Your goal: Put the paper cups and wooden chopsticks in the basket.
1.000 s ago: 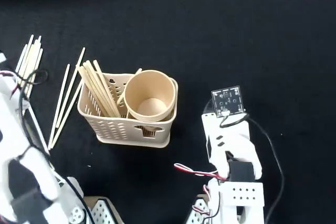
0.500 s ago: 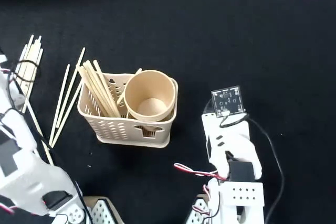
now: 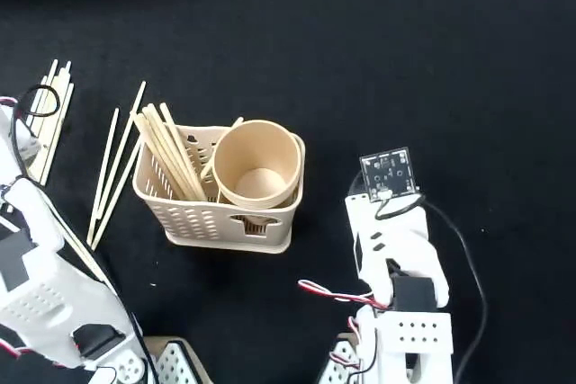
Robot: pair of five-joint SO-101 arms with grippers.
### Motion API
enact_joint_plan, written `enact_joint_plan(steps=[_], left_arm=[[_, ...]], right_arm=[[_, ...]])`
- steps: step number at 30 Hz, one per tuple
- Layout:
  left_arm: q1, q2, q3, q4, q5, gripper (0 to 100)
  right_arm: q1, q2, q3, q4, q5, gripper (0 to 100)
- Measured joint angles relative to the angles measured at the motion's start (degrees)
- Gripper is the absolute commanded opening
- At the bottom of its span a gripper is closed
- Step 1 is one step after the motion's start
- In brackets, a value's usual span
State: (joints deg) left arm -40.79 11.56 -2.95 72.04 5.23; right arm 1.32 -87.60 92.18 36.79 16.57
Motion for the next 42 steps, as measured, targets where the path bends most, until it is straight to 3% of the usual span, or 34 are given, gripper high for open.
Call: enact_joint_plan(steps=[8, 15, 18, 31, 37, 42], left_arm=[[-3.7, 0.1, 0.8, -1.9, -1.7, 4], [-5.3, 0.9, 0.8, -4.0, -2.5, 26], [-5.4, 2.9, 0.6, -4.0, -1.4, 30], [-9.0, 15.0, -0.1, -2.5, 2.7, 28], [-8.6, 17.3, -1.8, -2.3, 1.9, 2], [-7.5, 17.6, -2.8, -2.0, 0.9, 3]], right_arm=[[0.0, 0.0, 0.0, 0.0, 0.0, 1.3], [0.0, 0.0, 0.0, 0.0, 0.0, 1.3], [0.0, 0.0, 0.0, 0.0, 0.0, 1.3], [0.0, 0.0, 0.0, 0.0, 0.0, 1.3], [0.0, 0.0, 0.0, 0.0, 0.0, 1.3], [0.0, 0.0, 0.0, 0.0, 0.0, 1.3]])
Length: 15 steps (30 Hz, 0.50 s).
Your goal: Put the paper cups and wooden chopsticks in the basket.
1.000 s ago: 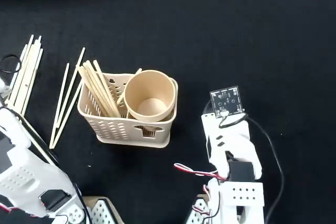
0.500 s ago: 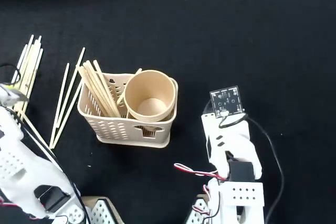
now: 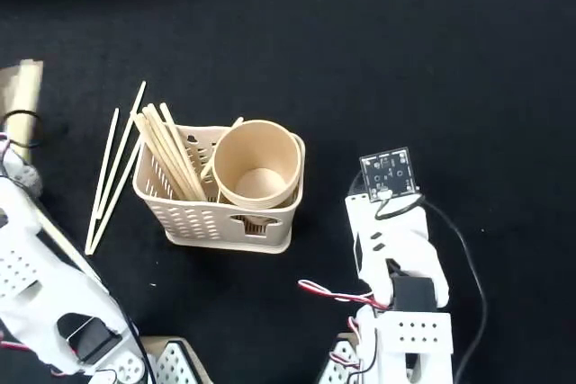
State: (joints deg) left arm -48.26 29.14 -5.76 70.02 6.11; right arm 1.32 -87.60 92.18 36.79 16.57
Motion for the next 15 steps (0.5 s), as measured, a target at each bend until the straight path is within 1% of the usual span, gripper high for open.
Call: enact_joint_plan(steps=[5, 10, 15], left_arm=[[-0.2, 0.0, -0.3, 1.0, 0.4, 3], [-0.2, 0.3, -3.3, 7.0, 0.4, 3], [-0.2, 0.4, -9.2, 14.7, 0.6, 3]], right_arm=[[0.0, 0.0, 0.0, 0.0, 0.0, 1.3], [0.0, 0.0, 0.0, 0.0, 0.0, 1.3], [0.0, 0.0, 0.0, 0.0, 0.0, 1.3]])
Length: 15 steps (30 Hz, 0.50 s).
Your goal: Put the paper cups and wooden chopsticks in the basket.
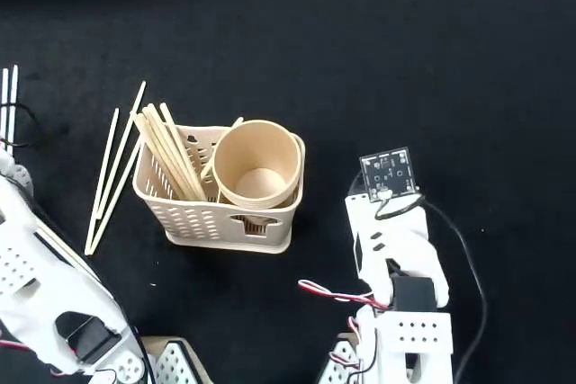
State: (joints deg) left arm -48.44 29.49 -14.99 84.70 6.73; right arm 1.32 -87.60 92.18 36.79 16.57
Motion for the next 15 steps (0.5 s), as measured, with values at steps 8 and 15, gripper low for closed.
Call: enact_joint_plan(steps=[8, 15], left_arm=[[3.8, 0.0, -13.9, 14.5, 0.2, 3], [7.4, -4.4, -10.3, 15.4, 0.2, 3]], right_arm=[[0.0, 0.0, 0.0, 0.0, 0.0, 1.3], [0.0, 0.0, 0.0, 0.0, 0.0, 1.3]])
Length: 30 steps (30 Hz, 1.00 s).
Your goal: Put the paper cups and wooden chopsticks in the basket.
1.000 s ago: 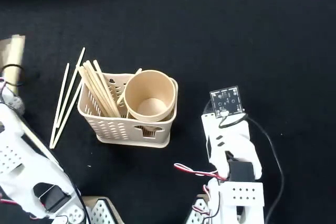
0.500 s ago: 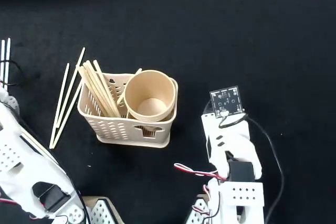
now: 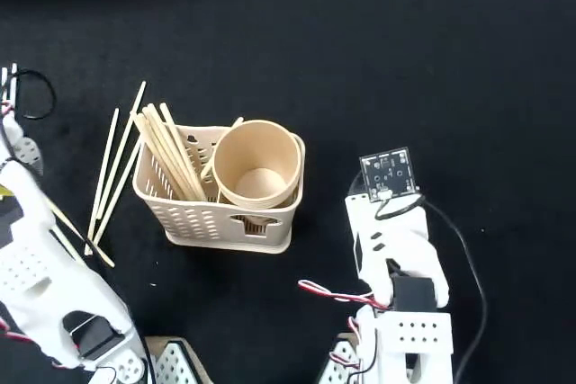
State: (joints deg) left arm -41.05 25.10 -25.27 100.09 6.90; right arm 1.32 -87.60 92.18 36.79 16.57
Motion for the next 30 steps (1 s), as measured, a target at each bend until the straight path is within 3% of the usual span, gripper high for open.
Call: enact_joint_plan(steps=[6, 14, 23, 30], left_arm=[[5.7, -17.8, 9.6, -0.4, 0.0, 3], [6.9, -36.7, 24.1, -11.1, -0.1, 3], [6.9, -48.4, 63.3, -34.3, -0.5, 3], [6.9, -71.4, 86.8, -38.3, -10.5, 3]], right_arm=[[0.0, 0.0, 0.0, 0.0, 0.0, 1.3], [0.0, 0.0, 0.0, 0.0, 0.0, 1.3], [0.0, 0.0, 0.0, 0.0, 0.0, 1.3], [0.0, 0.0, 0.0, 0.0, 0.0, 1.3]])
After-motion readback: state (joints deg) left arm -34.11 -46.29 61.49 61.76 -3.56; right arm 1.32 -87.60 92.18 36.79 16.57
